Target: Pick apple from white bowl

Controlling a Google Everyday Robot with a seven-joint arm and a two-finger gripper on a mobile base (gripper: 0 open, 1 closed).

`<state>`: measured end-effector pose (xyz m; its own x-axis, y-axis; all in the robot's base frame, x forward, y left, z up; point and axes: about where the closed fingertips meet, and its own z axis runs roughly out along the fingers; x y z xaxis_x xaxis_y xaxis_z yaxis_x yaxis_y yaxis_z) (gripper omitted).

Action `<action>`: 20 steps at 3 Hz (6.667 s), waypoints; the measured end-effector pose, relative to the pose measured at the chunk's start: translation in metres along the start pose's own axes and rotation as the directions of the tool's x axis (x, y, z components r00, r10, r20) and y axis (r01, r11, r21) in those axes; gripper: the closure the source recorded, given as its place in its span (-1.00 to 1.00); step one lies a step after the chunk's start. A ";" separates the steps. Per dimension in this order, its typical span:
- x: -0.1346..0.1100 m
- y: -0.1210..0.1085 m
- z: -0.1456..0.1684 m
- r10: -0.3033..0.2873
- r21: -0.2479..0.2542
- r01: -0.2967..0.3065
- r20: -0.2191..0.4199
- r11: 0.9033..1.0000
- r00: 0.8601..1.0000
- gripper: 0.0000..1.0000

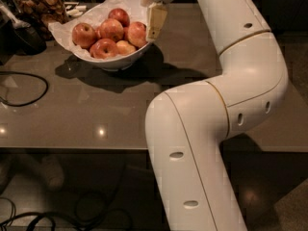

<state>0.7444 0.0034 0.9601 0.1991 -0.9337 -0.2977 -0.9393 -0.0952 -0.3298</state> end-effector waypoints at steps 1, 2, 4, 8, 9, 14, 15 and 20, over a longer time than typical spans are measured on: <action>-0.001 -0.001 0.001 -0.021 0.001 0.021 -0.017 1.000 1.000 -0.36; -0.005 -0.002 -0.001 -0.043 0.003 0.043 -0.031 0.999 0.999 -0.38; -0.017 -0.002 -0.004 -0.090 0.001 0.090 -0.053 0.996 0.995 -0.40; -0.029 -0.004 -0.006 -0.144 -0.002 0.144 -0.091 0.990 0.985 -0.40; -0.027 -0.005 -0.003 -0.150 -0.007 0.150 -0.099 0.989 0.984 -0.42; -0.009 -0.003 0.023 -0.123 -0.046 0.118 -0.130 0.992 0.984 -0.38; -0.009 -0.003 0.024 -0.124 -0.048 0.118 -0.133 0.992 0.983 -0.38; -0.013 -0.005 0.038 -0.138 -0.065 0.130 -0.150 0.989 0.979 -0.36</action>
Offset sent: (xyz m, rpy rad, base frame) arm 0.0996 -0.0295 0.1056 -0.1404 0.1127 0.0761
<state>0.7571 0.0287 0.9312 0.2828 -0.9526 -0.1119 -0.9216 -0.2376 -0.3068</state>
